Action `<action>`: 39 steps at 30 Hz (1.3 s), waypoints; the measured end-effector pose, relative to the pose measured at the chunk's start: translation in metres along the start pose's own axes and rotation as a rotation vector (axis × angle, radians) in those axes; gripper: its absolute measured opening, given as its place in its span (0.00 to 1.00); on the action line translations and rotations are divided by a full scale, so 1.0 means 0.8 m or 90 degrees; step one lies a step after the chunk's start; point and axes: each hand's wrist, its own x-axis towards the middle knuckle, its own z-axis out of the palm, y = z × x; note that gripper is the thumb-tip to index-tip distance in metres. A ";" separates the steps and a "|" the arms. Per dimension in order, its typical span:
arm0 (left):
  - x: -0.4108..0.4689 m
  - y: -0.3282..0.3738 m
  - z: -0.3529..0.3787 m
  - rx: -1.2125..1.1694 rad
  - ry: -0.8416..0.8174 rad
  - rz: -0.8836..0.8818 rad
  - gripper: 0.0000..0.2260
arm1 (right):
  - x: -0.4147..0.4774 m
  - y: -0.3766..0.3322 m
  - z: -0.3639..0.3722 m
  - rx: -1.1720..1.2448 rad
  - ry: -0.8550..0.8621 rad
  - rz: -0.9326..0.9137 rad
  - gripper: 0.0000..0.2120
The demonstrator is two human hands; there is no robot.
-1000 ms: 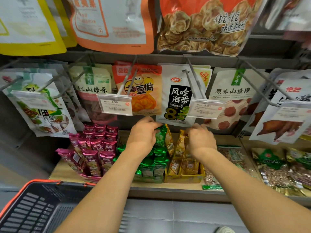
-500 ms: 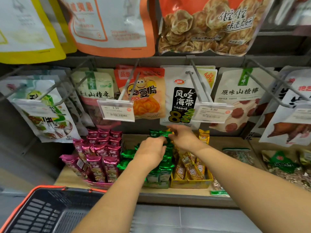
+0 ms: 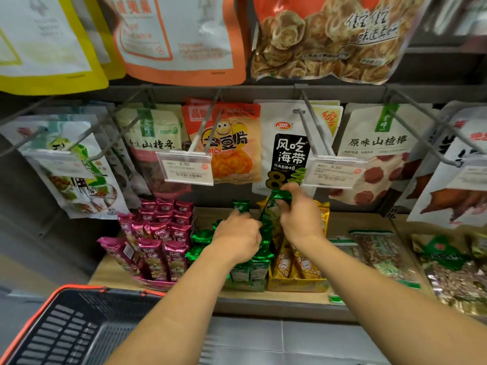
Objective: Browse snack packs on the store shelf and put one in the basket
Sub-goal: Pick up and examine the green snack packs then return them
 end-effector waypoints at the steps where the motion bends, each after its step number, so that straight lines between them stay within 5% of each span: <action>1: -0.002 0.000 0.000 0.005 0.001 0.006 0.16 | -0.008 -0.002 -0.009 0.022 0.027 0.018 0.11; 11: -0.038 -0.014 -0.011 -0.050 0.105 0.041 0.20 | -0.089 -0.011 -0.131 0.100 0.167 -0.066 0.10; 16: -0.080 0.016 -0.035 -0.235 0.185 0.067 0.13 | -0.103 -0.028 -0.185 0.142 0.076 -0.086 0.14; 24: -0.141 0.088 -0.058 -0.701 0.190 0.179 0.10 | -0.114 -0.037 -0.184 0.602 -0.190 0.172 0.10; 27: -0.143 0.086 -0.060 -0.775 0.206 0.137 0.08 | -0.115 -0.039 -0.172 0.613 -0.236 0.176 0.07; 33: -0.143 0.073 -0.059 -0.806 0.234 0.095 0.05 | -0.116 -0.040 -0.155 0.548 -0.387 0.179 0.20; 39: -0.141 0.061 -0.063 -0.798 0.271 0.056 0.05 | -0.117 -0.043 -0.140 0.321 -0.325 0.056 0.26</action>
